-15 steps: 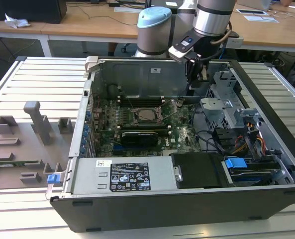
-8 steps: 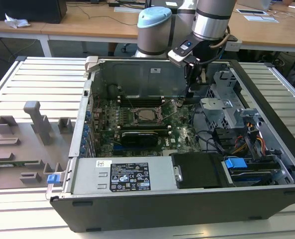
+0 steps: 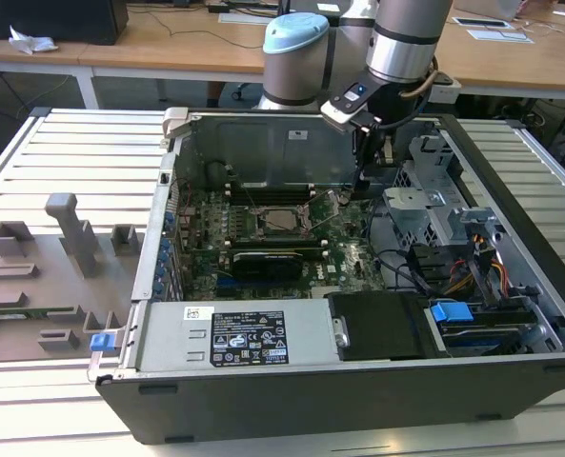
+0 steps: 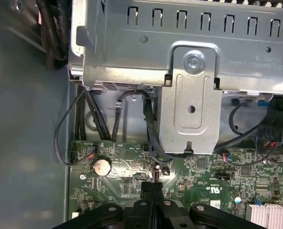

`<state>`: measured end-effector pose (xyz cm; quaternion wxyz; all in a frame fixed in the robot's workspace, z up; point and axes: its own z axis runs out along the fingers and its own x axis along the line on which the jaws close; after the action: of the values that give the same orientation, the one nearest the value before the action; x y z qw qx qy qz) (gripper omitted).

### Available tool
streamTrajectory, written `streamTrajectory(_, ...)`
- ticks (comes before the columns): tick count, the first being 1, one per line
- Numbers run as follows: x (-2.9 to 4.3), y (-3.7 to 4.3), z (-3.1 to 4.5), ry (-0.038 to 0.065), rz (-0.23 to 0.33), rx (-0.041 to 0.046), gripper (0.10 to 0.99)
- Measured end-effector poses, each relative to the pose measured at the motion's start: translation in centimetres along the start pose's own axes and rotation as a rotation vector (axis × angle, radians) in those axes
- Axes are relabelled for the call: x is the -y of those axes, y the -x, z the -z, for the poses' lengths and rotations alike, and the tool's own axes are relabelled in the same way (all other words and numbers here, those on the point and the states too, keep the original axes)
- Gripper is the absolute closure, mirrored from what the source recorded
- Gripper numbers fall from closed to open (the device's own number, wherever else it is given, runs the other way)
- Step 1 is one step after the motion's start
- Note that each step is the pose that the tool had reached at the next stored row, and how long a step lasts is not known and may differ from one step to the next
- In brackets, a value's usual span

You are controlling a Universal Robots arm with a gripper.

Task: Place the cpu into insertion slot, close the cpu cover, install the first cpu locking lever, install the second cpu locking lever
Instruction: 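Close the cpu cover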

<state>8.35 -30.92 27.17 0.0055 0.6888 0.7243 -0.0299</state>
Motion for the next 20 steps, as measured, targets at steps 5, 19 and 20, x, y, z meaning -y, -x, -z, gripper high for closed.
streamTrajectory(5, -0.02, -0.02, -0.42, 0.000, 0.000, 0.0000, 0.980)
streamTrajectory(19, -0.04, -0.06, -1.16, 0.000, 0.000, 0.0000, 0.980)
streamTrajectory(20, -0.04, -0.06, -1.21, 0.000, 0.000, 0.0000, 0.980)
